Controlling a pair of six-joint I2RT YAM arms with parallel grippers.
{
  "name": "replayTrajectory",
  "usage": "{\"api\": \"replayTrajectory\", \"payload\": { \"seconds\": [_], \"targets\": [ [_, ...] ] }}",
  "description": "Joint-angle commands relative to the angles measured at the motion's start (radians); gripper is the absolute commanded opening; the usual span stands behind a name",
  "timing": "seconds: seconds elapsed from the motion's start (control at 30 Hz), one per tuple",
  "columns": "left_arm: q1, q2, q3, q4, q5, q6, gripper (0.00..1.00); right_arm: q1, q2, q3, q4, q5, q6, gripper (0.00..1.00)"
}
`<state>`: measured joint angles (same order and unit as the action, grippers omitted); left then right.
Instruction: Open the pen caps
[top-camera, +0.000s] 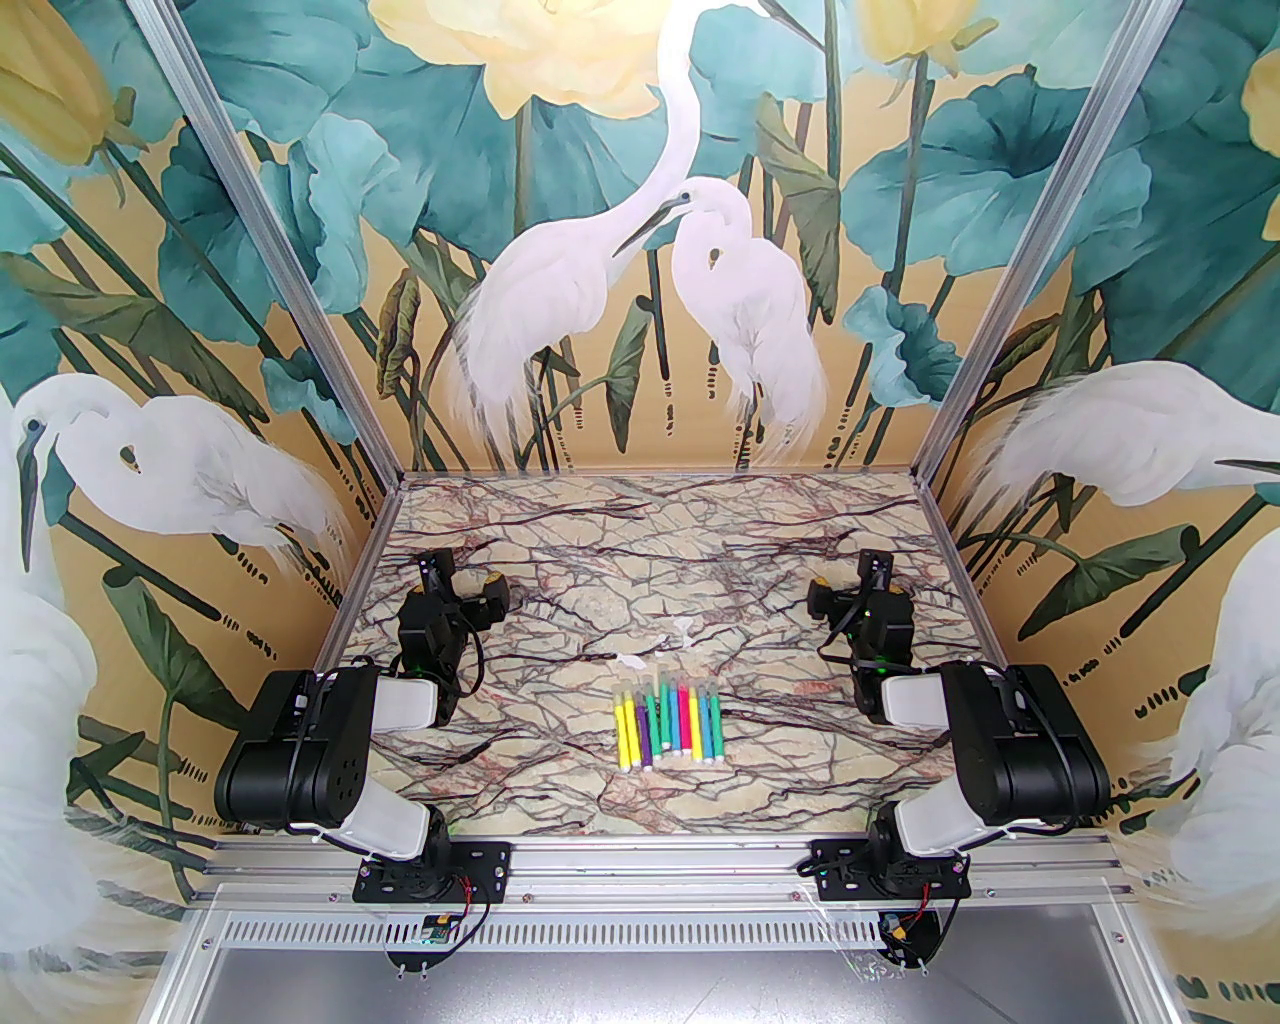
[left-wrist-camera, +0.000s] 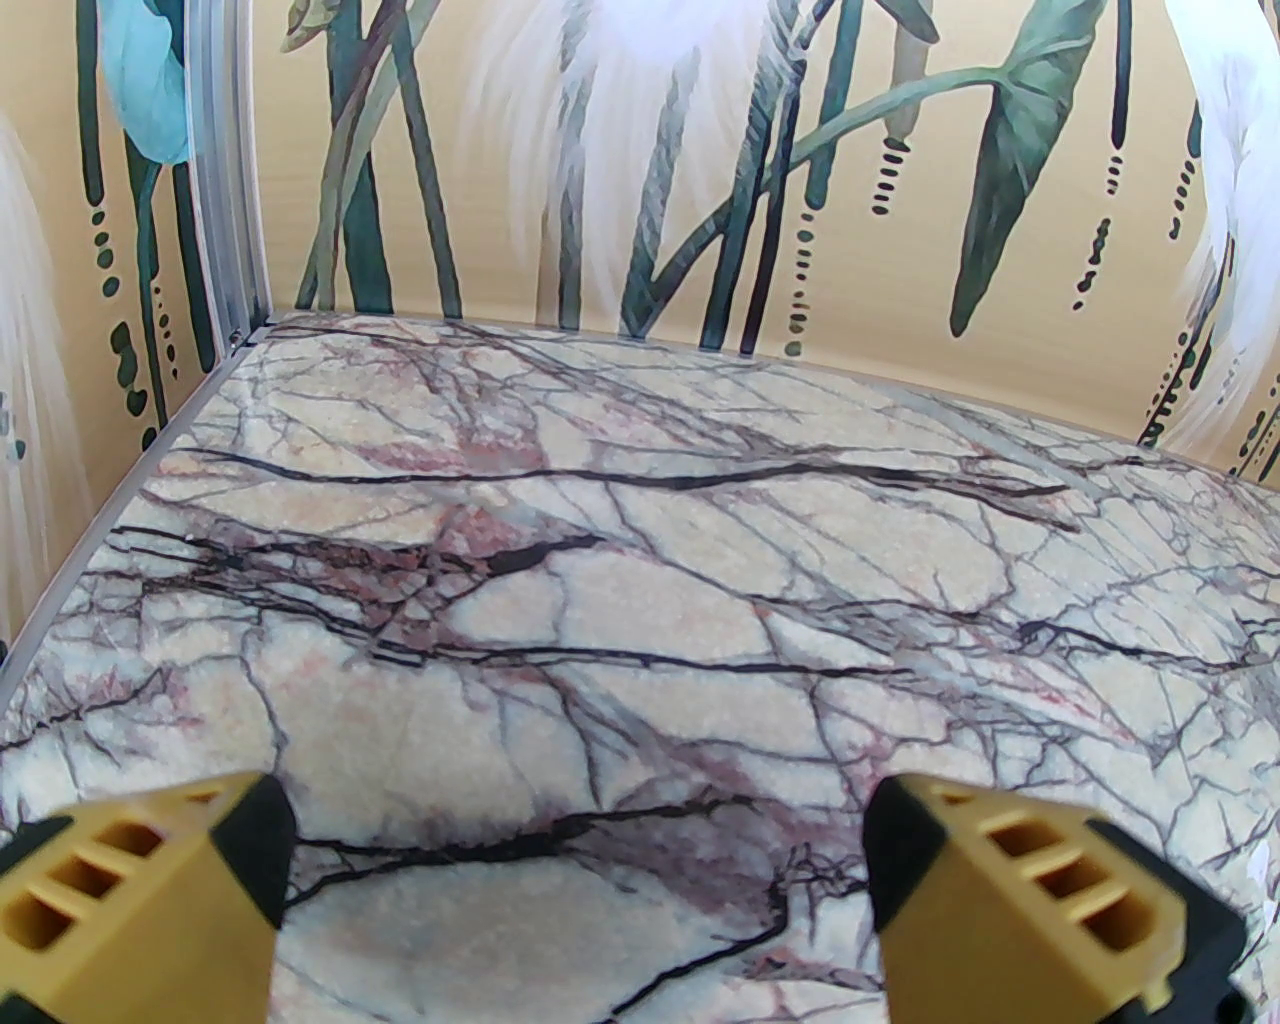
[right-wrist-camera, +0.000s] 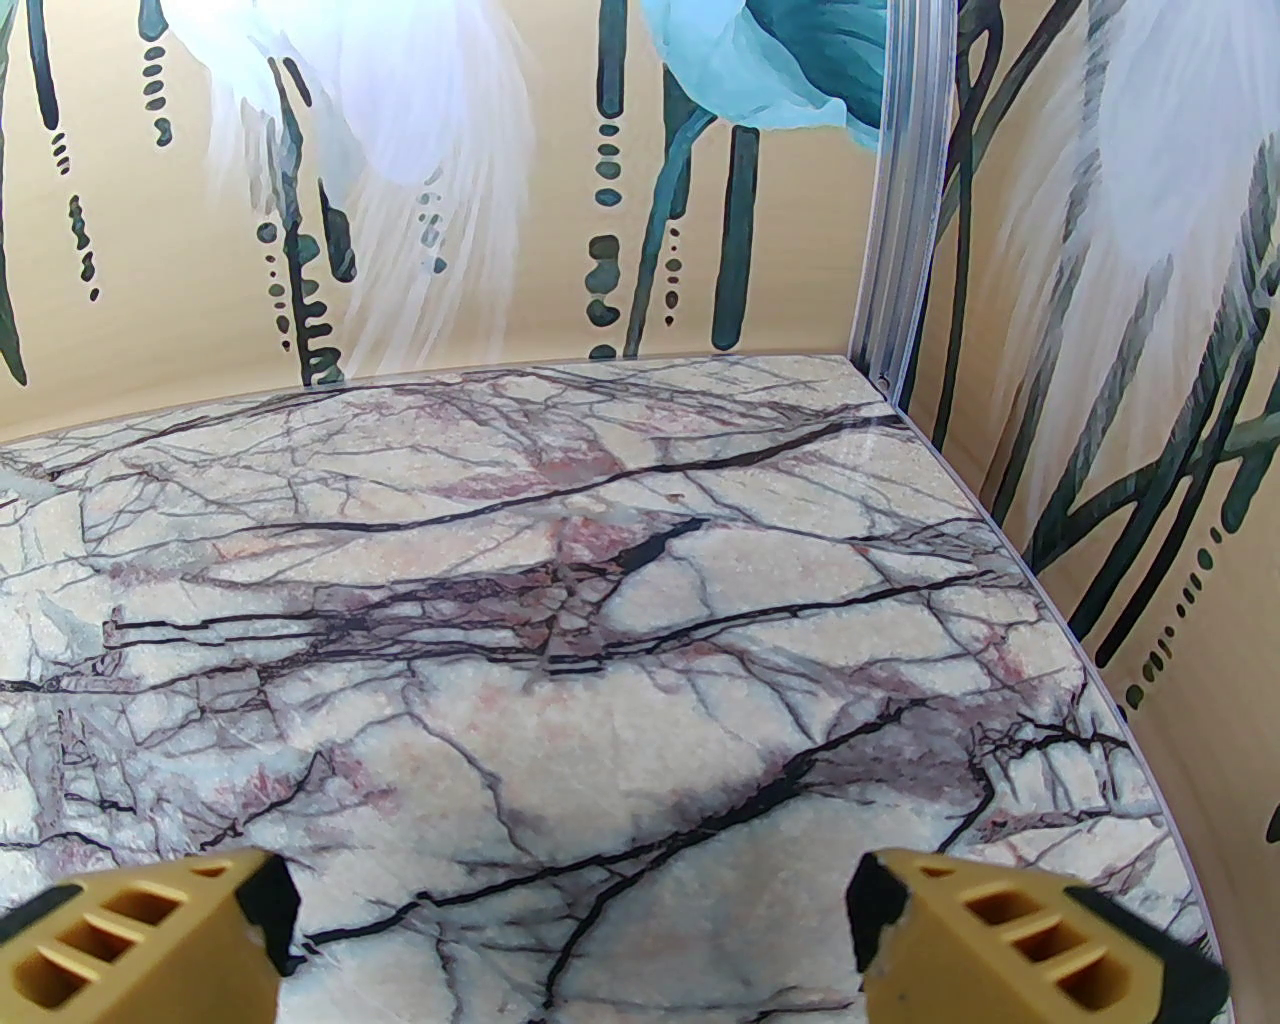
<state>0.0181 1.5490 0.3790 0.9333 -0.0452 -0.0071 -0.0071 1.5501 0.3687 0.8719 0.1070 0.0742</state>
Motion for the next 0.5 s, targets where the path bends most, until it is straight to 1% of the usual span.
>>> {"api": "replayTrajectory", "payload": {
  "seconds": [0.0,0.33,0.47],
  "targets": [
    [0.005,0.009,0.001,0.008,0.013,-0.001,1.00,-0.005,-0.004,0.017,0.009,-0.006,0.003,0.99],
    [0.003,0.006,-0.001,0.013,0.008,0.000,0.99,-0.004,-0.007,0.019,0.011,-0.002,0.003,0.99],
    [0.003,-0.040,0.006,-0.041,-0.028,-0.014,1.00,-0.002,-0.061,0.039,-0.076,0.042,0.020,0.99]
  ]
}}
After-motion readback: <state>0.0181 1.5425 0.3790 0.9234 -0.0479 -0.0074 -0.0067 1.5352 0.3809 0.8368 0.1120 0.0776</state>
